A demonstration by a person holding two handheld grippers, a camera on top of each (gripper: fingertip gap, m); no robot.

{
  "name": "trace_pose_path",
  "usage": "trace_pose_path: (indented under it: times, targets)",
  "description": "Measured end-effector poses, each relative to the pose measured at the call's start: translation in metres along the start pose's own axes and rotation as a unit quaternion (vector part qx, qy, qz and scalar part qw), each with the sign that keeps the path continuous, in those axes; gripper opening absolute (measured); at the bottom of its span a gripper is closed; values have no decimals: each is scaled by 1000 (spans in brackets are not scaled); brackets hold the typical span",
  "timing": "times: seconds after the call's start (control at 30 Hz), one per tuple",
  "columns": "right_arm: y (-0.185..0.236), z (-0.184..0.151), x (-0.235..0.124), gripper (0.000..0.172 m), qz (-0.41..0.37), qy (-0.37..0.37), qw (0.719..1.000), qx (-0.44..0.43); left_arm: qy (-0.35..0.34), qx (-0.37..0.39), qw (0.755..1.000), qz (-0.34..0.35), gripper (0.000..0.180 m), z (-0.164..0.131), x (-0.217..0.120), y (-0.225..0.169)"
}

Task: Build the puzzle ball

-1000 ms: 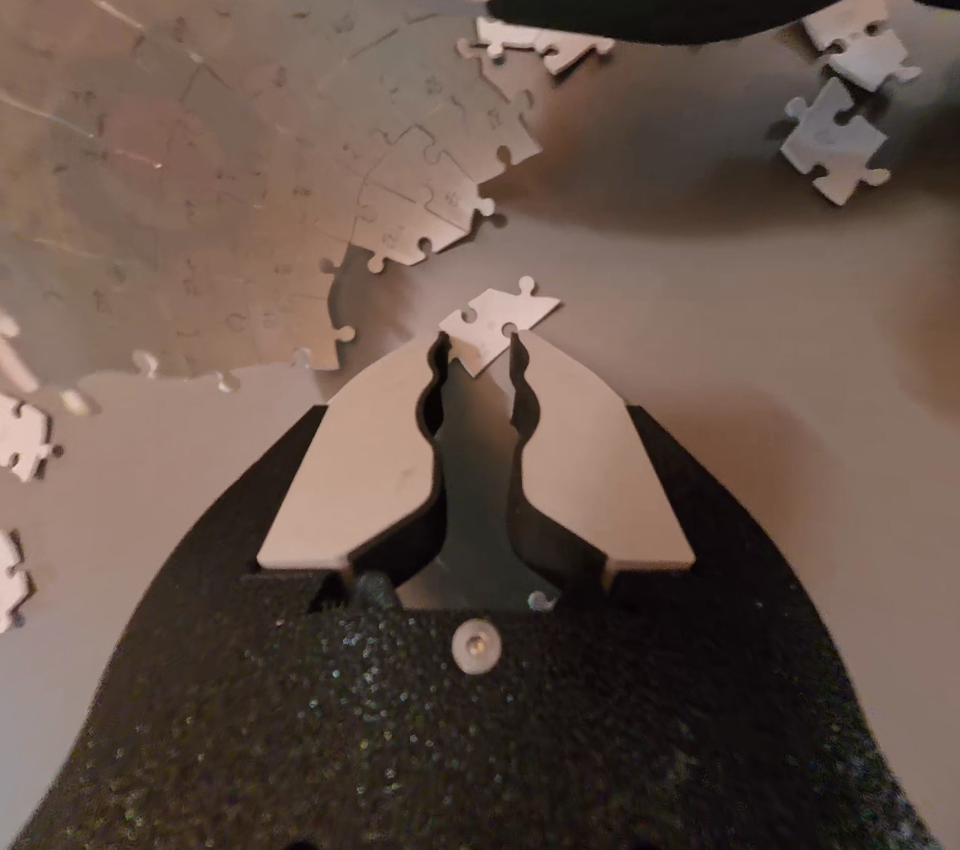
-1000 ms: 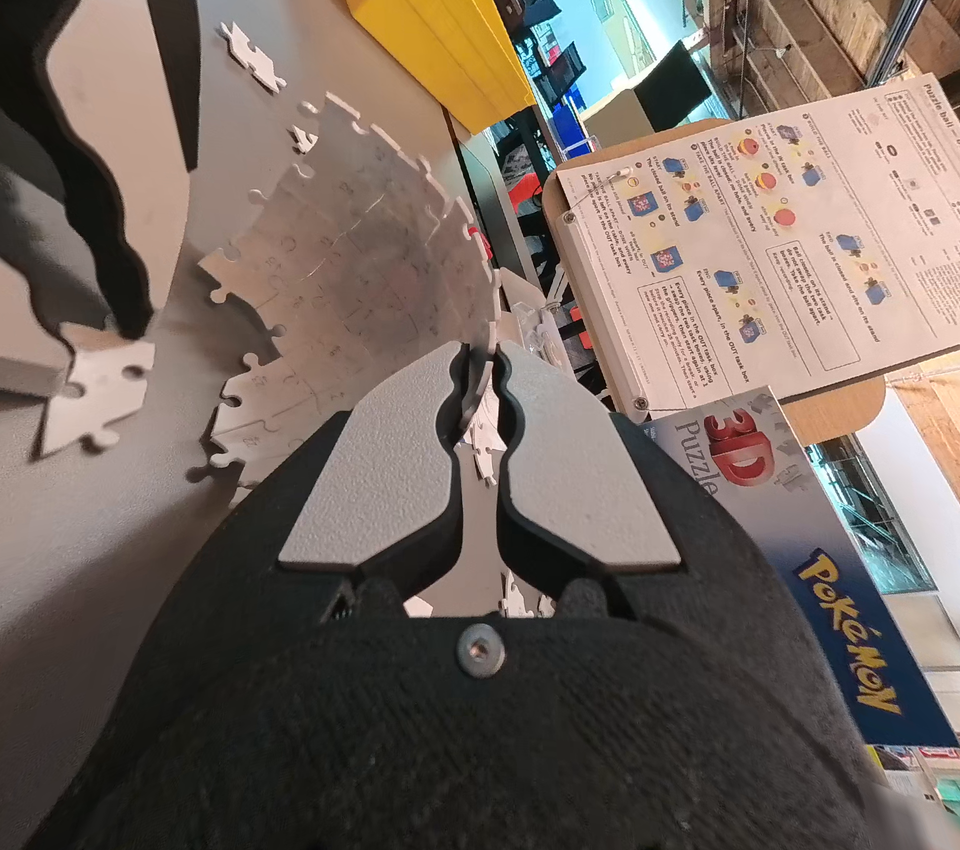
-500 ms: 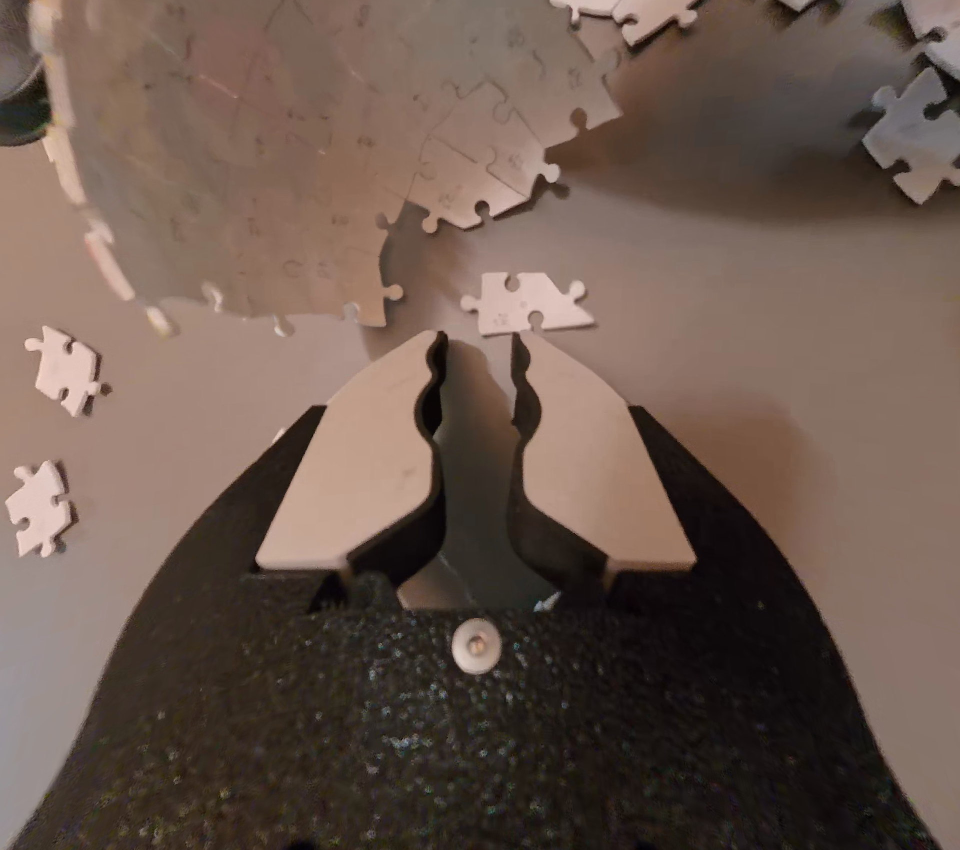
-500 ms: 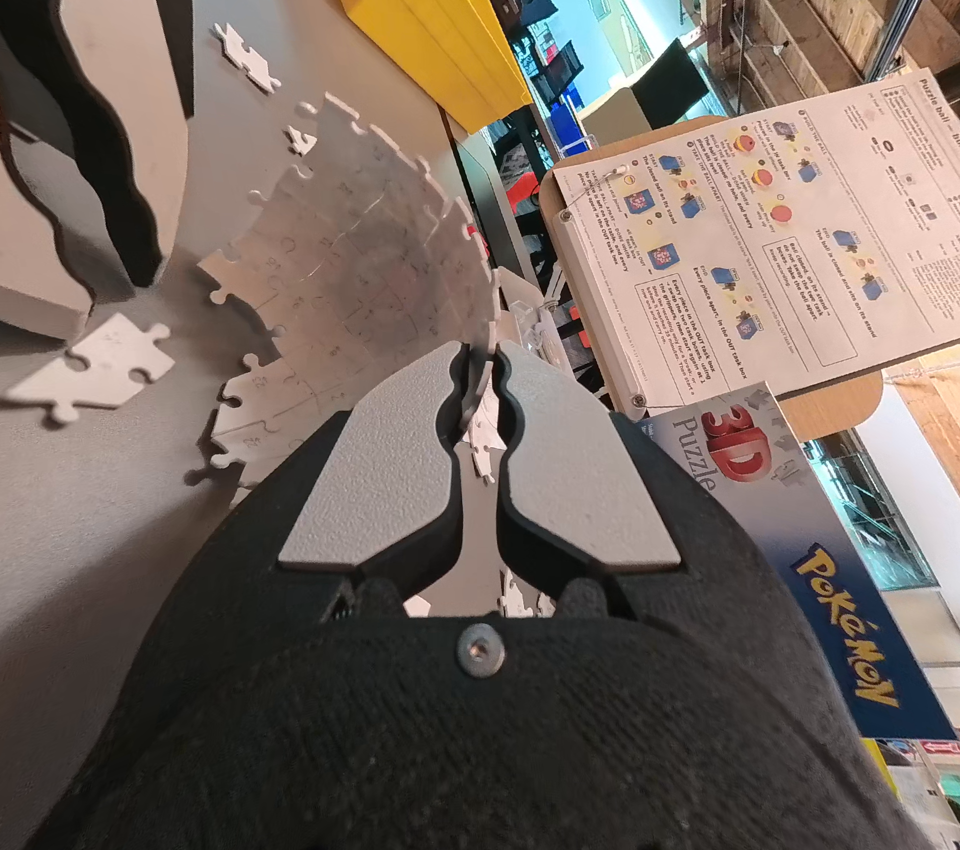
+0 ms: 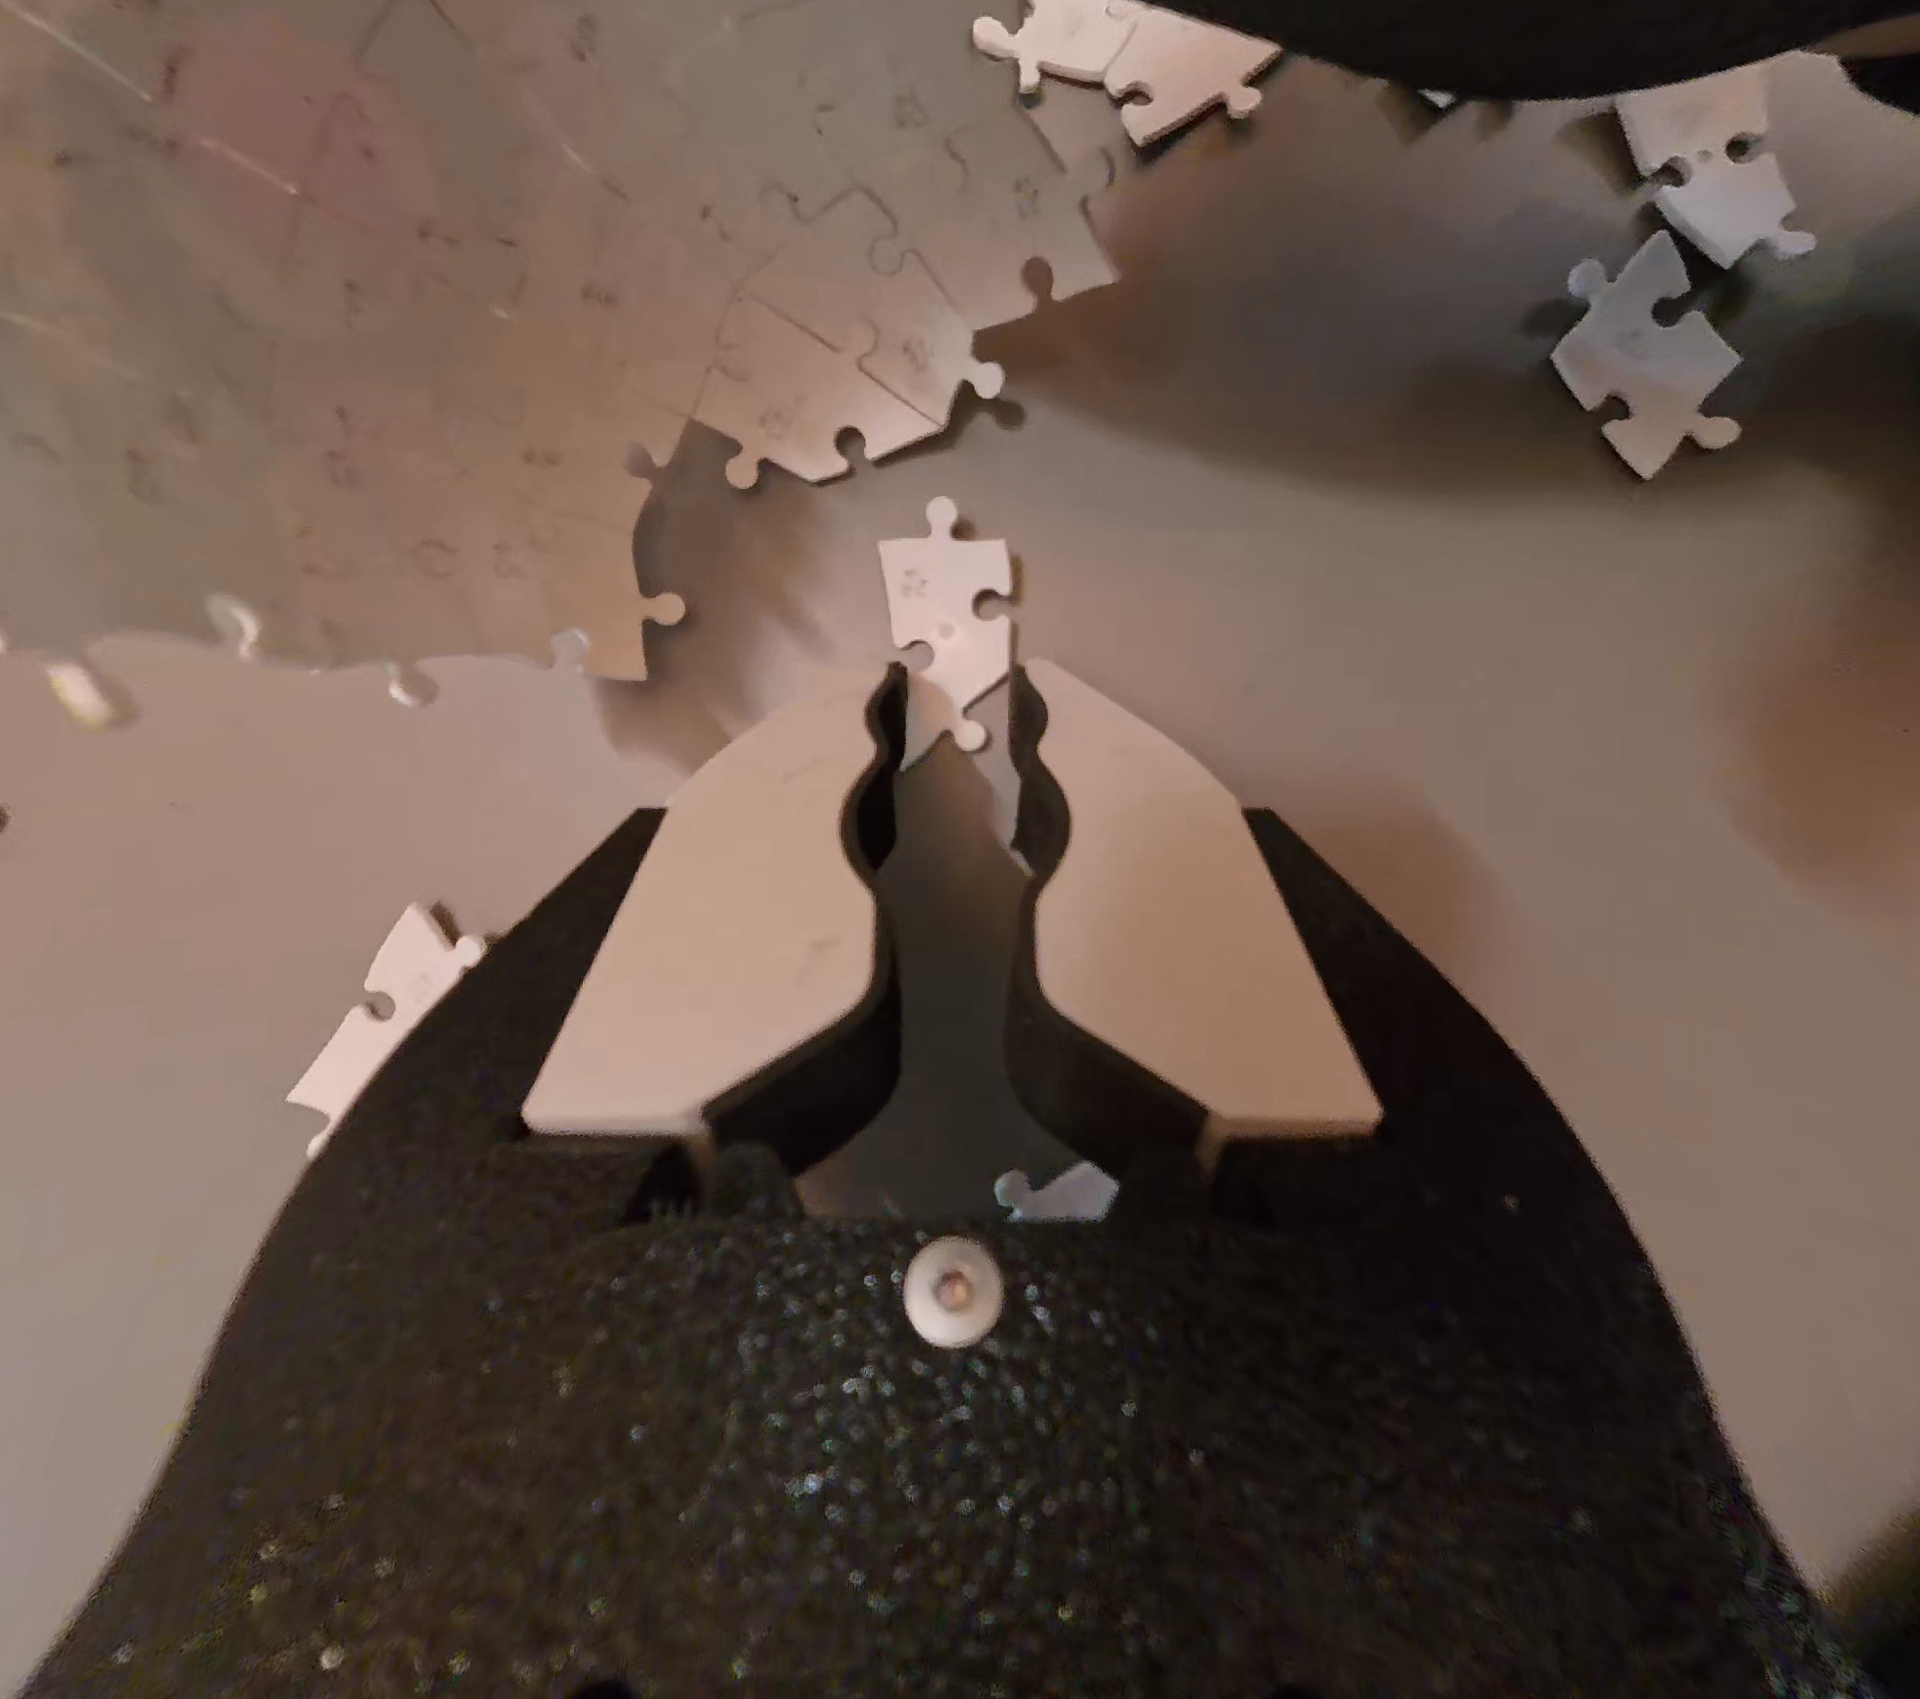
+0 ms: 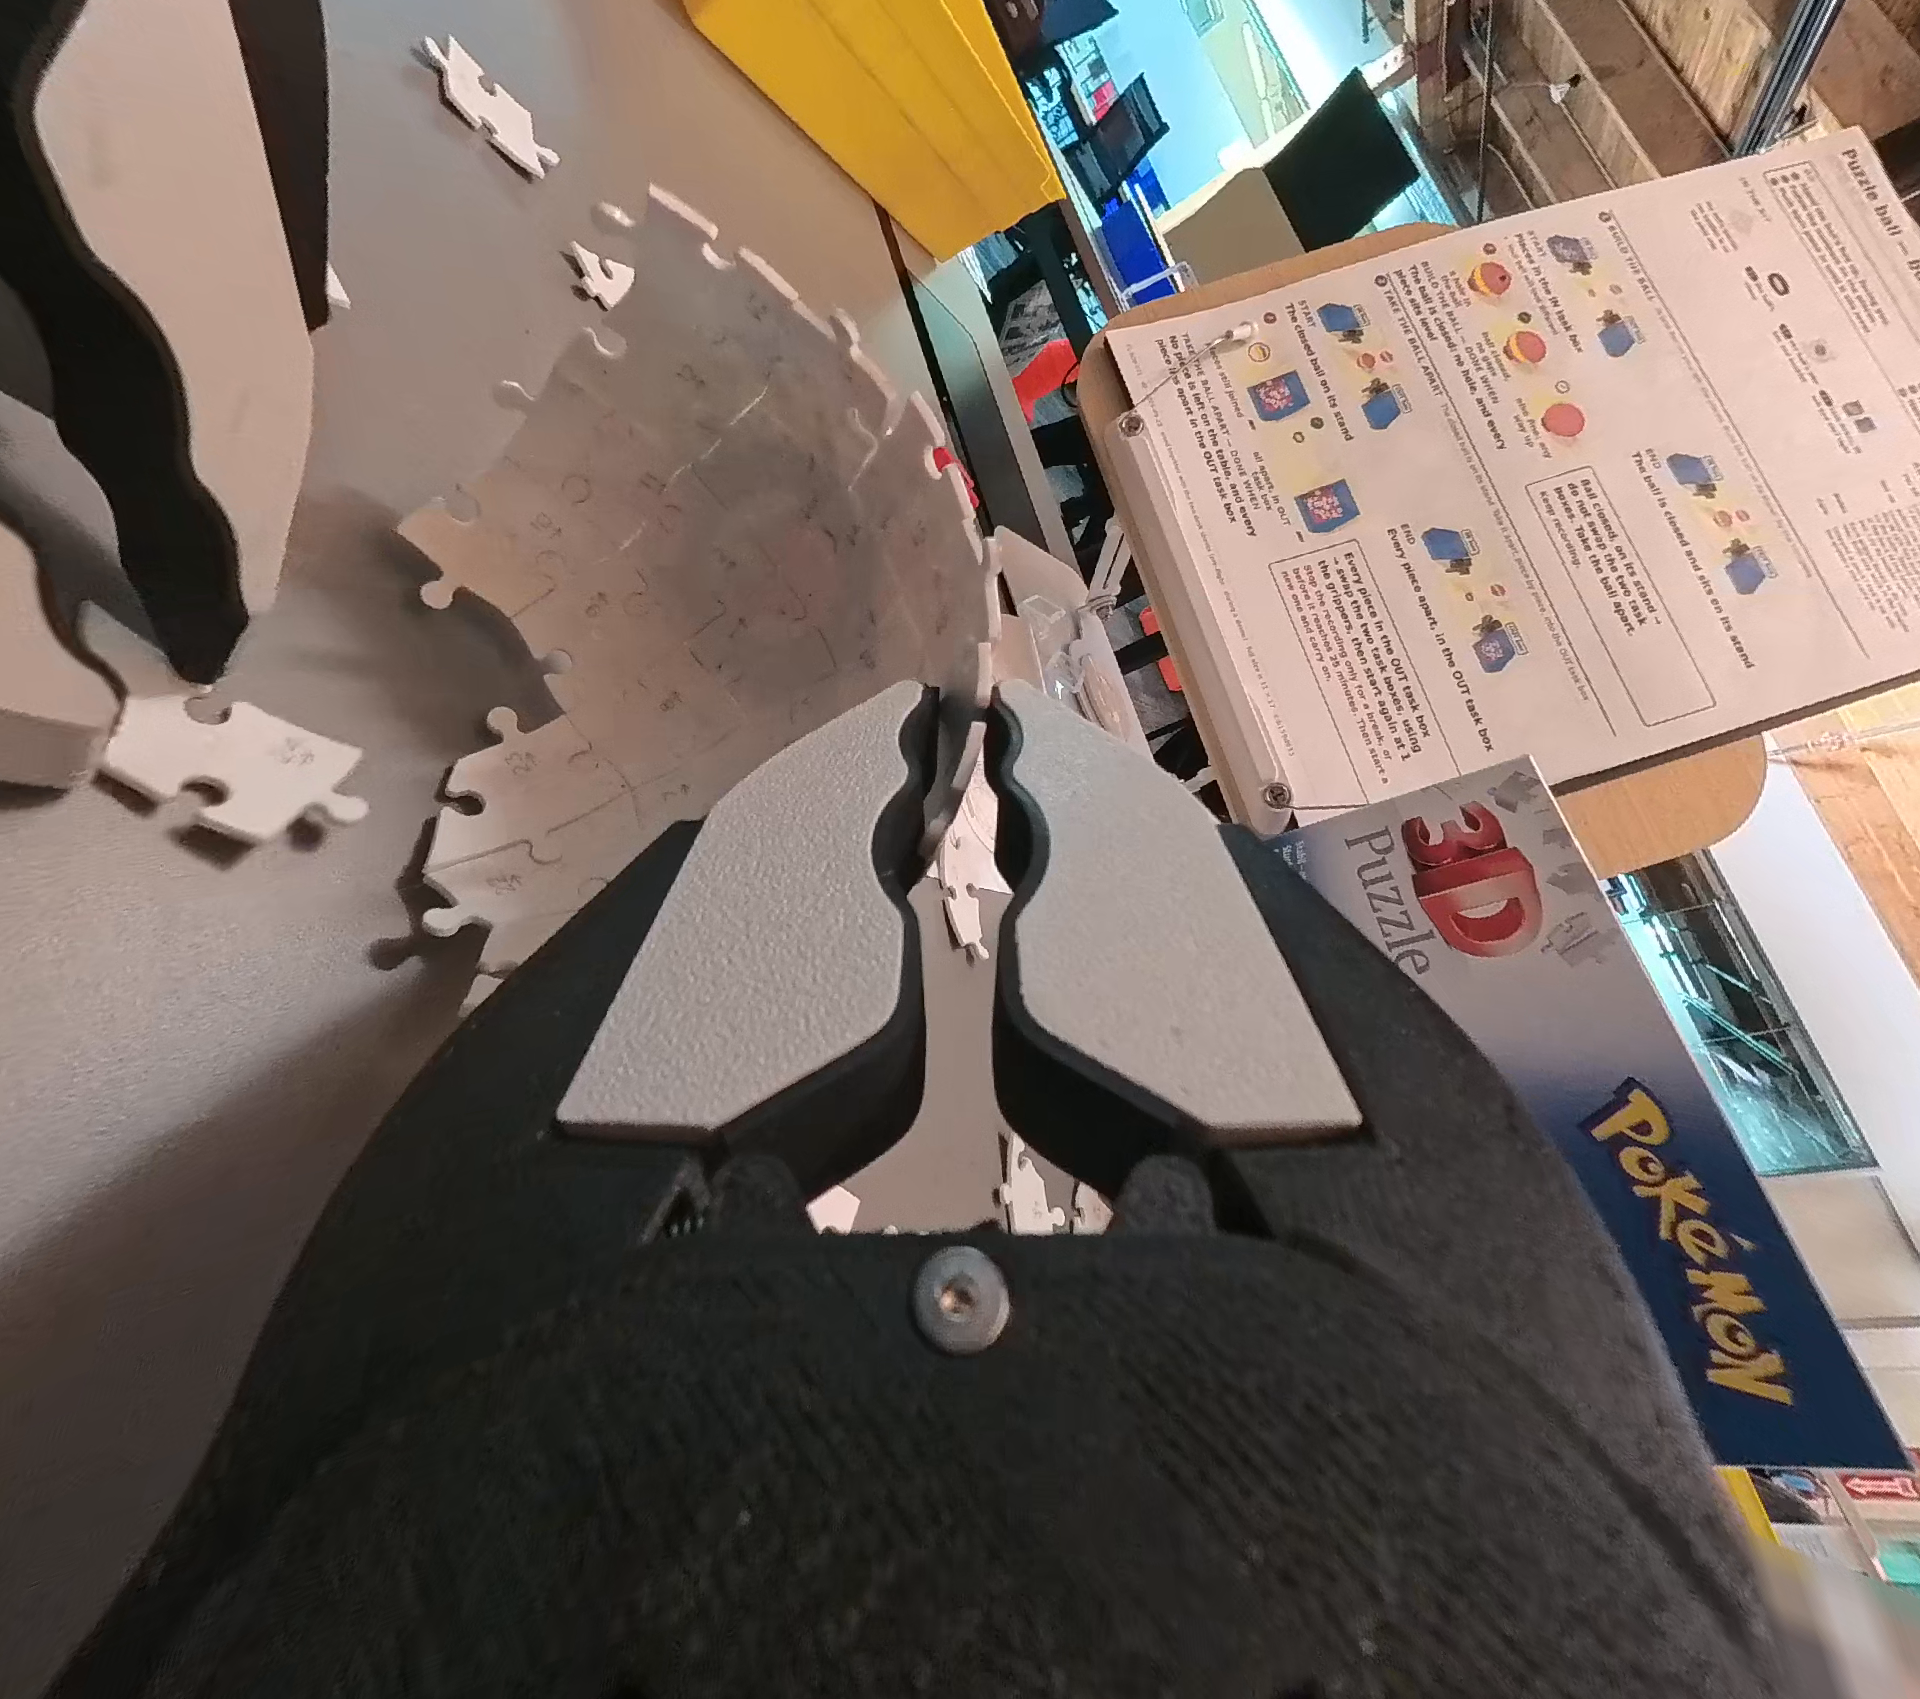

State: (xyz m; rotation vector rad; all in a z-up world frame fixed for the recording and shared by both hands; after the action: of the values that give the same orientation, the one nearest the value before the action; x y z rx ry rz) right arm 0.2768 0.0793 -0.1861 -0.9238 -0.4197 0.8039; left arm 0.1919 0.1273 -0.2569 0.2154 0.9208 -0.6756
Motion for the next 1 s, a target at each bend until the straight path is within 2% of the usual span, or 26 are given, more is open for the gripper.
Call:
trace_pose_path:
  times: [0.1, 0.2, 0.47, 0.53, 0.6, 0.83, 0.87, 1.0]
  targets:
    - [0, 0, 0, 8, 1, 0, 1000, 2, -3, -4, 1000, -1, 17, 0, 0, 1]
    - [0, 0, 0, 8, 2, 1, 1000, 0, -3, -7, 1000, 2, 27, -1, -3, 2]
    - [0, 0, -1, 8, 2, 1, 1000, 0, 2, -20, 1000, 21, 28, -2, -4, 7]
    - [0, 0, -1, 8, 1, 1, 1000, -4, 1, -30, 999, 17, 24, -3, -3, 6]
    - [1, 1, -1, 8, 1, 0, 1000, -10, -3, -50, 999, 4, 12, -2, -2, 4]
    - [2, 1, 0, 8, -4, 11, 1000, -10, -44, -97, 994, 29, 11, -1, -1, 5]
    - [1, 0, 1, 8, -8, 16, 1000, -8, -60, -107, 992, 35, 0, 0, -2, 6]
    - [1, -2, 1, 8, -17, 34, 999, -3, -103, -145, 983, 47, 1, 5, -6, 11]
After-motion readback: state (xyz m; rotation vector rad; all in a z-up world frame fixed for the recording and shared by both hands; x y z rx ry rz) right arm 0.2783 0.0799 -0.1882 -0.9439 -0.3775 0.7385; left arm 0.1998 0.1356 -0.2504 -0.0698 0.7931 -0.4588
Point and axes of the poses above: each gripper's, where its closed fingertips meet, x out along the fingers, z out of its top, y = z × x across the jaws, the point moved 4 cm from there along -x, back along the fingers, and after that the axes turned 11 degrees about -z, right-handed, at the moved point
